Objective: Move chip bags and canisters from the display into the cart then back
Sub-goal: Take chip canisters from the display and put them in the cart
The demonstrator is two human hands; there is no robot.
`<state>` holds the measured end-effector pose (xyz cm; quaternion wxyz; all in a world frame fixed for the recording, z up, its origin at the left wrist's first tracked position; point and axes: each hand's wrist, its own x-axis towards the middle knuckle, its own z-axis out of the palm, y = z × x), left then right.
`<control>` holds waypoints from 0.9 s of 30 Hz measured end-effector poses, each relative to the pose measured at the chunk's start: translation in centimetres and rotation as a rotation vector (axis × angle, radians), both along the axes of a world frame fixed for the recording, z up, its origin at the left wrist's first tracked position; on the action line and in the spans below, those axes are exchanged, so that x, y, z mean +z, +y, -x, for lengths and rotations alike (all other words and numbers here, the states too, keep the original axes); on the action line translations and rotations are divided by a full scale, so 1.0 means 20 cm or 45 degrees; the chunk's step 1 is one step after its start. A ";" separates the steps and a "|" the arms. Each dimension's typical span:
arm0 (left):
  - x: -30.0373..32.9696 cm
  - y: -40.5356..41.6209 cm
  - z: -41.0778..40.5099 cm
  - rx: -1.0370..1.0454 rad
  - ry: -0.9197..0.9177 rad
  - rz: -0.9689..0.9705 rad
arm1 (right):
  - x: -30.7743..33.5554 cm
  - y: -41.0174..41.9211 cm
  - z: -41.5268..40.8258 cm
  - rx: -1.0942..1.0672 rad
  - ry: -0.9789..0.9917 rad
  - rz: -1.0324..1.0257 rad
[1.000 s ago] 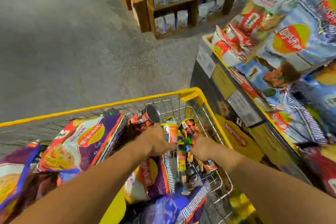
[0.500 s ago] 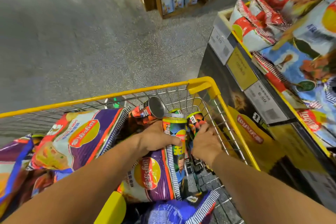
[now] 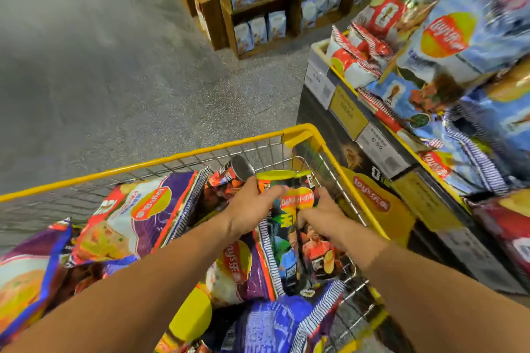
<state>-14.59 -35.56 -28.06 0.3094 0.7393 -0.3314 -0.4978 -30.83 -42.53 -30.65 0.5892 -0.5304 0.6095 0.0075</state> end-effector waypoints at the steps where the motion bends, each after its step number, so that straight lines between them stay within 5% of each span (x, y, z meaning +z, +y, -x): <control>1: 0.03 0.00 0.00 0.040 0.001 0.010 | 0.04 0.00 0.02 -0.044 -0.080 -0.033; 11: 0.46 0.01 0.08 0.114 0.144 0.278 | 0.59 0.05 0.19 -0.143 -0.500 -0.070; 27: 1.03 -0.02 0.64 -0.264 0.158 0.563 | 1.18 0.28 0.91 -0.330 -0.636 0.312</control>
